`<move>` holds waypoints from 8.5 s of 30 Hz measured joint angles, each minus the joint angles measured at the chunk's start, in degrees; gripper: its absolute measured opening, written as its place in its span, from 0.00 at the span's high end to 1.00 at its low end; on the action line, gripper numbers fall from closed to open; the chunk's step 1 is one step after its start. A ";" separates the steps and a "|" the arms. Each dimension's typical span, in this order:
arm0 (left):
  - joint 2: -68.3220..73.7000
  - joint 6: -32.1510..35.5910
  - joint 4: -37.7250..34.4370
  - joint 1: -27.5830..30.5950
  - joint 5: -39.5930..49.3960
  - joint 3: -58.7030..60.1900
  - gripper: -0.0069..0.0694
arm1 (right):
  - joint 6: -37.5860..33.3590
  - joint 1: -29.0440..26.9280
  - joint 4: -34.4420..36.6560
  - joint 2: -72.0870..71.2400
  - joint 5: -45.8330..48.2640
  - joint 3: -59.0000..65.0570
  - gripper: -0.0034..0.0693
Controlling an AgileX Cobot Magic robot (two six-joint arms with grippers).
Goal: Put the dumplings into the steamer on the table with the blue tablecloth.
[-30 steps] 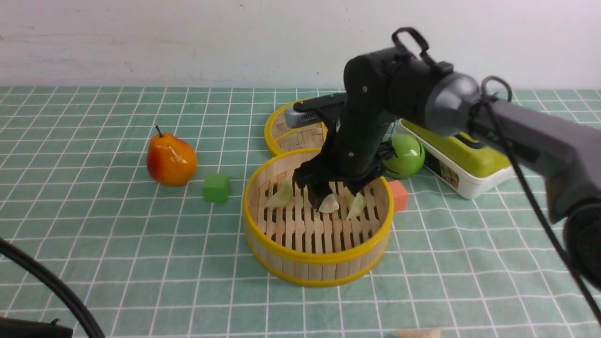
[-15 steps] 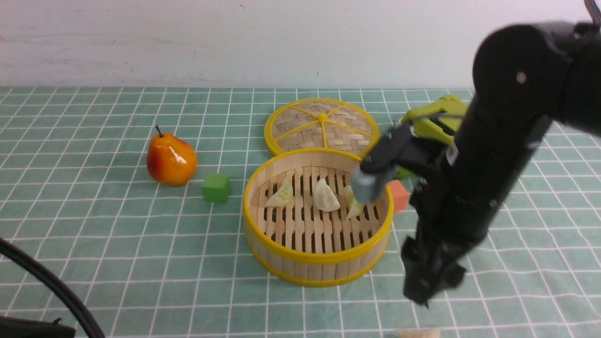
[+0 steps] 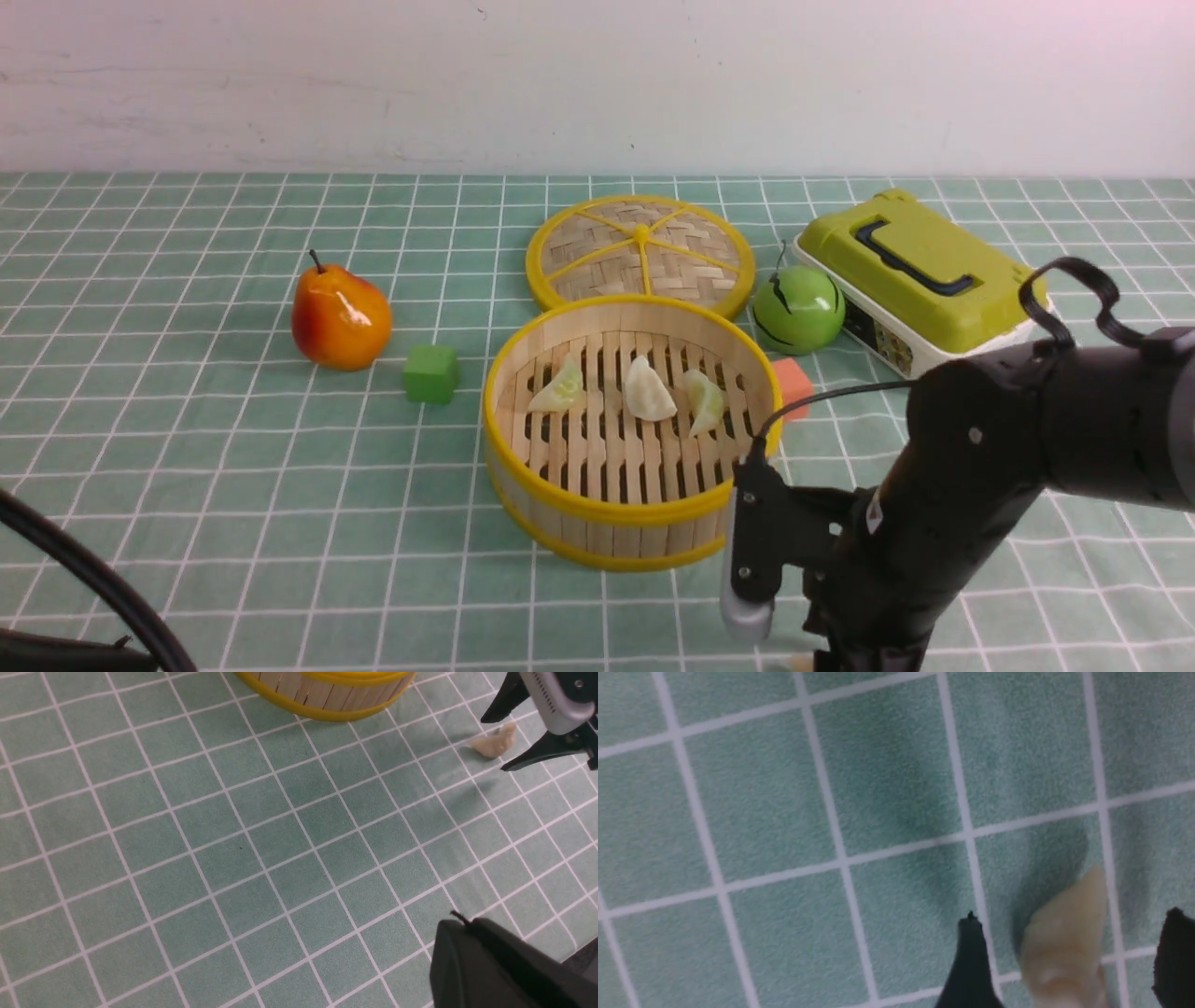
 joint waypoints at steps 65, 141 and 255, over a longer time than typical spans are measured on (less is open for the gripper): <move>-24.35 -2.92 0.39 0.00 -16.74 16.69 0.87 | 36.73 4.01 -1.55 -12.33 24.79 -31.40 0.97; -26.17 -2.92 2.89 0.00 -16.18 16.69 0.79 | 61.83 -28.68 -15.61 -100.35 -19.39 57.15 0.98; -36.00 -10.45 15.07 24.23 -38.06 47.30 0.91 | 61.87 -28.68 -15.42 -100.35 -19.39 57.15 0.82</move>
